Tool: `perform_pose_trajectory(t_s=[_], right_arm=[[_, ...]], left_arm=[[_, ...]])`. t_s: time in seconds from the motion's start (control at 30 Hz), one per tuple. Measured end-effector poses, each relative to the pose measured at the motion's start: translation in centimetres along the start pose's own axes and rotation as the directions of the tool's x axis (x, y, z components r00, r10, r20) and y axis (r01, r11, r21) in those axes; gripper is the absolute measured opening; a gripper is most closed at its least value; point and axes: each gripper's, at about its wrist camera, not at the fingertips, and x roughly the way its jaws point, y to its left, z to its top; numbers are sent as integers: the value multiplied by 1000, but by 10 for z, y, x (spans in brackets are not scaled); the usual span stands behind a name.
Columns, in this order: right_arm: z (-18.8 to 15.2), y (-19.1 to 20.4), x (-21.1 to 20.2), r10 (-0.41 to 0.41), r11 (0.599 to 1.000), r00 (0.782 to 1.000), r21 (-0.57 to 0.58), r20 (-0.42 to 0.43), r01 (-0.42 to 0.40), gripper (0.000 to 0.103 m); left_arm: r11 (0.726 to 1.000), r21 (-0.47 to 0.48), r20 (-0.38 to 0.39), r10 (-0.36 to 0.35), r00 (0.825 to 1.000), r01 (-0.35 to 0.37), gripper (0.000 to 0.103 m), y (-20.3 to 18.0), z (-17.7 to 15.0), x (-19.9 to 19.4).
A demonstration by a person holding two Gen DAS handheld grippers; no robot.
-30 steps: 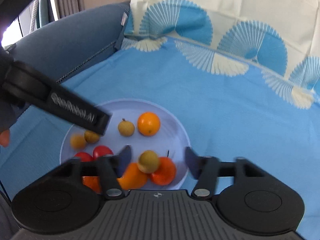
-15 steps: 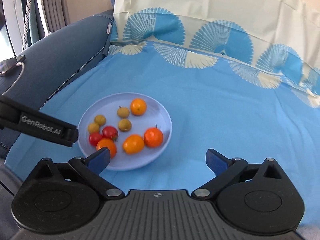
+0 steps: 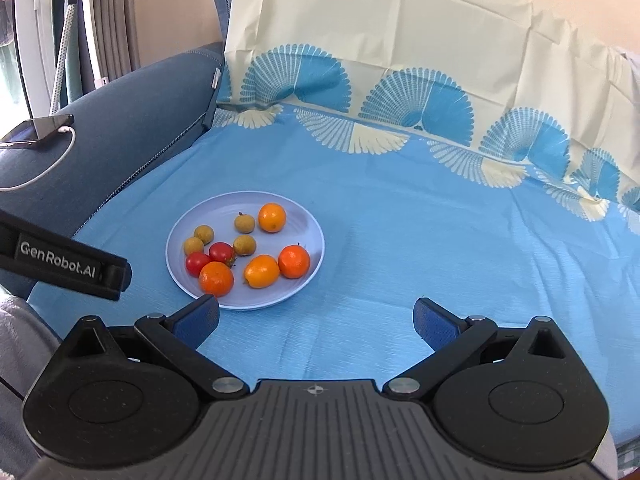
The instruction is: Organize fruits
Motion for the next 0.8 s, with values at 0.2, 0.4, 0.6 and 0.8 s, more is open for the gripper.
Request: perform_pose_trajectory(t_s=[0.2, 0.4, 0.6, 0.8], right_arm=[[-3, -7, -17, -22, 1000, 999, 20, 36, 22, 102], [-2, -9, -24, -24, 1000, 998, 10, 53, 24, 102], [-2, -6, -26, -22, 1000, 998, -2, 57, 22, 102], [-1, -4, -27, -24, 1000, 998, -9, 59, 25, 102]], left_arm=[[1000, 6, 27, 5, 1000, -5, 103, -2, -7, -13], [1000, 18, 30, 10, 999, -11, 103, -3, -10, -17], [999, 34, 21, 14, 1000, -15, 103, -3, -13, -15], [1000, 26, 27, 15, 1000, -16, 103, -2, -13, -14]])
